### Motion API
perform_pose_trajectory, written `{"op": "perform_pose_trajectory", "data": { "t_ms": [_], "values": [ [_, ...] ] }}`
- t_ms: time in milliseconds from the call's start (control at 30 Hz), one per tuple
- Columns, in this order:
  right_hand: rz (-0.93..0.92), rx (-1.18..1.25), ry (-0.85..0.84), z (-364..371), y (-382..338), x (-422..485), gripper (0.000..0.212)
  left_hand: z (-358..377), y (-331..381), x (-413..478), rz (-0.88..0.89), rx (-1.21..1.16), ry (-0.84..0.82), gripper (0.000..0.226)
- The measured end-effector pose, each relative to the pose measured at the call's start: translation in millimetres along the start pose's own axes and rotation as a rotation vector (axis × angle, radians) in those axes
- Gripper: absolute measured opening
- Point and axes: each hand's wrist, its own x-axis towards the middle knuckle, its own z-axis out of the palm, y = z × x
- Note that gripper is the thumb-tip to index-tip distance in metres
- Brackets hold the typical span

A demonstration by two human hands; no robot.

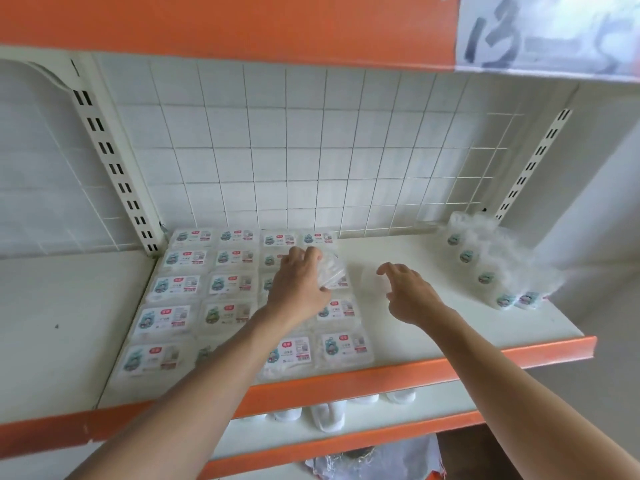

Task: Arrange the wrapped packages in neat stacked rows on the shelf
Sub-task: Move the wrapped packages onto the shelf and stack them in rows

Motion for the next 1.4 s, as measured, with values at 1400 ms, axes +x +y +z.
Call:
{"op": "perform_pose_trajectory", "data": {
  "t_ms": [1400],
  "values": [
    [-0.503,0.35,0.188,-14.8,-46.2,25.7,0.069,-27.7,-1.8,1.7,-0.373,-0.784,0.052,0.048]
  ]
}}
